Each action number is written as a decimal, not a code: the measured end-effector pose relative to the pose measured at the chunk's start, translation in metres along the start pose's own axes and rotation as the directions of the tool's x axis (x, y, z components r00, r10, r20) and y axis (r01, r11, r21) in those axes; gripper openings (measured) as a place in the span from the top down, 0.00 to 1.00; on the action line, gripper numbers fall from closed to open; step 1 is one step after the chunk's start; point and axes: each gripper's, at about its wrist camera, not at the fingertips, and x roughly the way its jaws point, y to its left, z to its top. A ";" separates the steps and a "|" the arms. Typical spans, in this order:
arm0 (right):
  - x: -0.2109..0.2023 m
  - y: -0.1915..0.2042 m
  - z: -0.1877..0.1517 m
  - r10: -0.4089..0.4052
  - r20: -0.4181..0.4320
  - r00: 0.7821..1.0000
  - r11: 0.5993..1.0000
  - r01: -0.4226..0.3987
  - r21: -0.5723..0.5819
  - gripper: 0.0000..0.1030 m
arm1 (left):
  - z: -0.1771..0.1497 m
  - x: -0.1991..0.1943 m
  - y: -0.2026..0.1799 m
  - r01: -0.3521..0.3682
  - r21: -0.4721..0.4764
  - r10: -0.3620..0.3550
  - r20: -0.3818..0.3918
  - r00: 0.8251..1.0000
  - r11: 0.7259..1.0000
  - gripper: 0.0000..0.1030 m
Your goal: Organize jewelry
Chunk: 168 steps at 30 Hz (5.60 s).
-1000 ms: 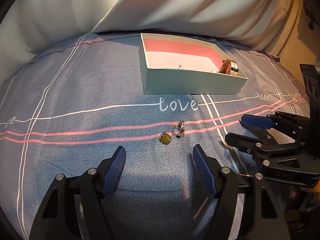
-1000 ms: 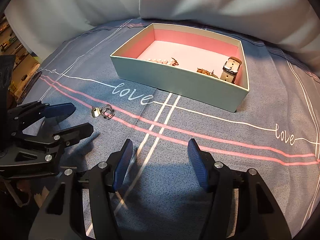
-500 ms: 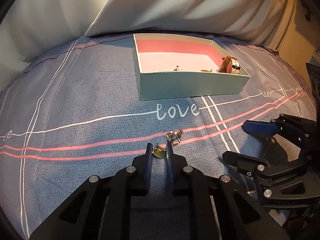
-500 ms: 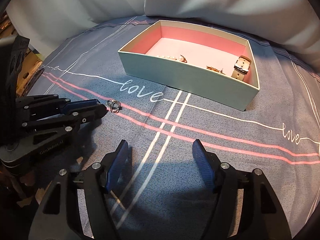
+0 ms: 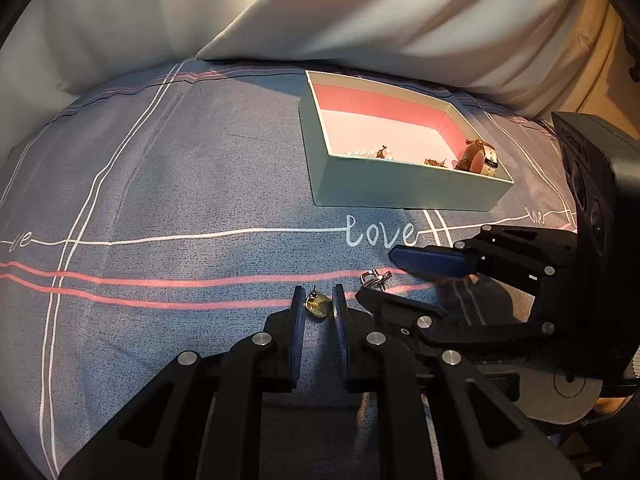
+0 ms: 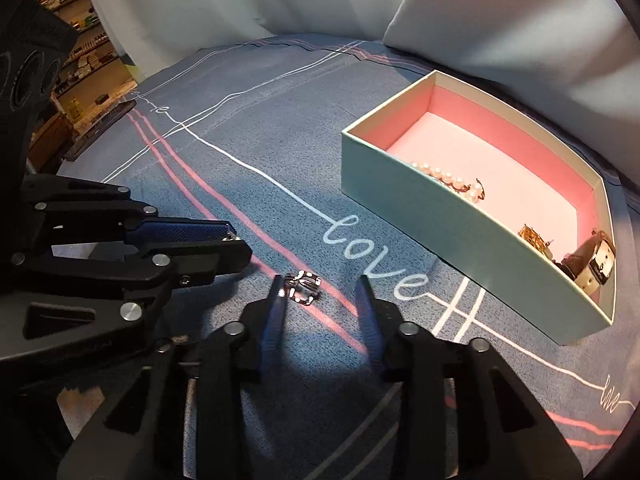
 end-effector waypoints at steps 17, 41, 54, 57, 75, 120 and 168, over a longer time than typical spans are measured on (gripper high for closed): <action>-0.051 -0.021 -0.043 -0.116 -0.011 0.993 0.978 0.116 0.171 0.83 | 0.001 0.007 -0.025 0.028 0.050 -0.027 -0.023 0.999 0.998 0.87; -0.086 -0.048 -0.006 -0.194 0.065 0.979 0.957 0.174 0.233 0.82 | 0.056 -0.010 -0.058 0.047 0.105 -0.054 0.062 0.997 0.993 0.87; -0.090 -0.066 0.018 -0.230 0.065 0.971 0.947 0.209 0.243 0.82 | 0.090 -0.010 -0.068 0.029 0.119 -0.040 0.093 0.995 0.992 0.87; -0.093 -0.078 0.037 -0.237 0.086 0.968 0.943 0.208 0.260 0.82 | 0.112 -0.009 -0.067 0.016 0.102 -0.027 0.111 0.993 0.995 0.87; -0.088 -0.099 0.057 -0.274 0.058 0.960 0.930 0.249 0.271 0.82 | 0.147 0.020 -0.061 0.009 0.042 -0.012 0.069 0.998 0.999 0.87; -0.035 -0.121 0.058 -0.253 -0.071 0.965 0.921 0.263 0.288 0.82 | 0.153 0.056 -0.065 -0.043 0.047 0.044 -0.002 0.999 0.998 0.87; -0.058 -0.109 0.047 -0.303 -0.044 0.952 0.900 0.301 0.316 0.05 | 0.152 0.018 -0.074 -0.098 0.040 0.094 0.094 0.991 0.994 0.06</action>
